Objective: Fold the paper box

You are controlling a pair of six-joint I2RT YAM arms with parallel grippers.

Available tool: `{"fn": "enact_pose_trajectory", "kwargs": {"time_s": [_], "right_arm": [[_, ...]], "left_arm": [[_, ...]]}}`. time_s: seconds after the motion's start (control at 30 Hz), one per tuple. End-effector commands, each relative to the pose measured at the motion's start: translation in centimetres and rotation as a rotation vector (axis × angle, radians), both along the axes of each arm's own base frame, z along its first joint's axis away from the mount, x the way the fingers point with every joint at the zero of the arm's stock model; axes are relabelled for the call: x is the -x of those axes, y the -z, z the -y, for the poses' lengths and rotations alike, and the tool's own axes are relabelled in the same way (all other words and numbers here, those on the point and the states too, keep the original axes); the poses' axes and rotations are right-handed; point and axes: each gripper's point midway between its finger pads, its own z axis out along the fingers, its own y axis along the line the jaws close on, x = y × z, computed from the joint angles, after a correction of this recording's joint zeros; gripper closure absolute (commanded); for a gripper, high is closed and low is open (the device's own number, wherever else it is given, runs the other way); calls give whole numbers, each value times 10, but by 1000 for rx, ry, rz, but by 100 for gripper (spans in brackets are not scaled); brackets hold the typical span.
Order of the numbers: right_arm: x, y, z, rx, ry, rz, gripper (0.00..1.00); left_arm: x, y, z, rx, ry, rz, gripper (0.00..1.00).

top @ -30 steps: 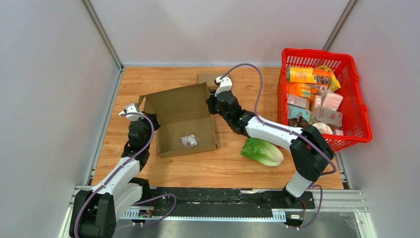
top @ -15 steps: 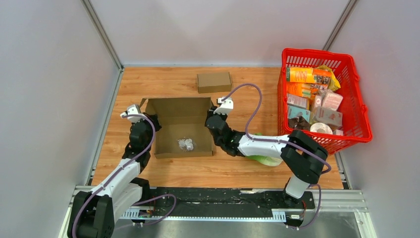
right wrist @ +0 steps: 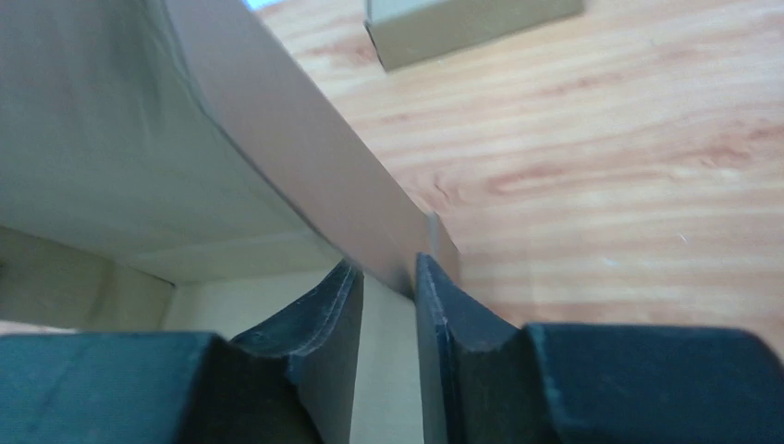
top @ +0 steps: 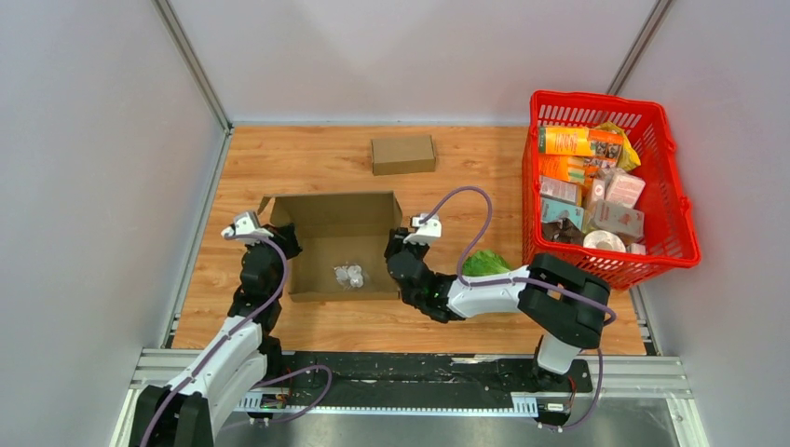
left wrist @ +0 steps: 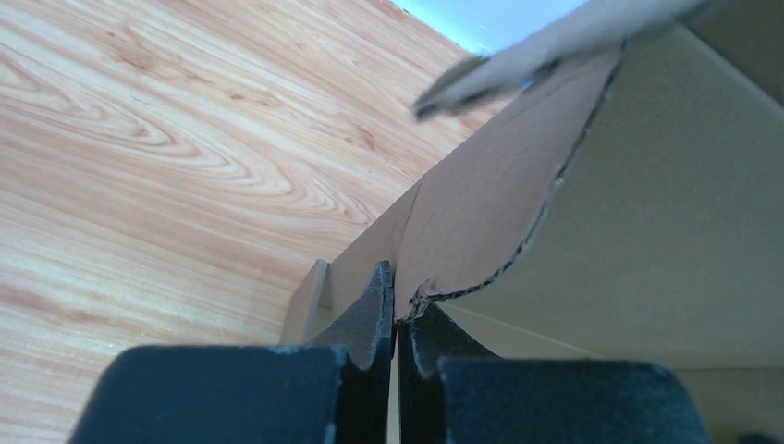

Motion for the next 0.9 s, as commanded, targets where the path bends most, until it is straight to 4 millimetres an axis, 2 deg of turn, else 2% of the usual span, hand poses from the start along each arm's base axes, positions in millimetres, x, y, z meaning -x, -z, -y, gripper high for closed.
{"fn": "enact_pose_trajectory", "kwargs": {"time_s": [0.0, 0.03, 0.13, 0.17, 0.2, 0.23, 0.27, 0.3, 0.33, 0.37, 0.4, 0.43, 0.47, 0.5, 0.53, 0.57, 0.63, 0.67, 0.7, 0.8, 0.87], "right_arm": [[15, 19, 20, 33, 42, -22, 66], [18, 19, 21, 40, 32, -25, 63], [37, 20, 33, 77, 18, -85, 47], [46, 33, 48, 171, 14, -135, 36], [53, 18, 53, 149, -10, -143, 29], [62, 27, 58, 173, -53, -186, 15], [68, 29, 69, 217, -80, -216, 10], [65, 25, 78, 224, -97, -236, 6], [75, 11, 63, 161, -260, -274, 2], [78, 5, 60, 191, -363, -288, 1], [64, -1, 71, 158, -384, -327, 0], [78, -33, 46, 68, -597, -350, 0], [82, -34, 52, 74, -656, -411, 0], [70, -51, 59, 27, -677, -415, 0], [83, -70, 48, -29, -821, -422, 0], [75, -97, 41, -58, -870, -391, 0], [55, -113, 45, -97, -859, -422, 0], [39, -124, 39, -116, -851, -462, 0], [26, -129, 43, -152, -831, -480, 0], [2, -155, 24, -320, -830, -532, 0], [-8, -160, 18, -406, -779, -580, 0]], "left_arm": [[12, 31, -4, 17, -24, -90, 100], [12, 30, -4, 17, -27, -84, 100], [13, 28, -7, 0, -34, -75, 100], [13, 27, -8, -8, -40, -71, 100], [13, 26, -8, -13, -39, -68, 100], [13, 25, -8, -17, -34, -66, 100], [13, 25, -8, -25, -31, -64, 100], [13, 25, -8, -27, -34, -65, 100], [13, 25, -9, -26, -40, -65, 100], [13, 25, -10, -30, -42, -67, 100], [12, 24, -10, -34, -40, -67, 100], [12, 25, -10, -44, -38, -71, 100], [12, 26, -10, -49, -36, -76, 100], [12, 25, -10, -51, -34, -76, 100], [12, 25, -10, -51, -34, -76, 100], [12, 25, -9, -49, -30, -76, 100], [11, 25, -8, -52, -28, -78, 100], [11, 26, -8, -55, -26, -81, 100], [10, 24, -7, -57, -21, -80, 100], [8, 22, -6, -69, -12, -85, 100], [8, 22, -6, -72, -11, -87, 100]]}}
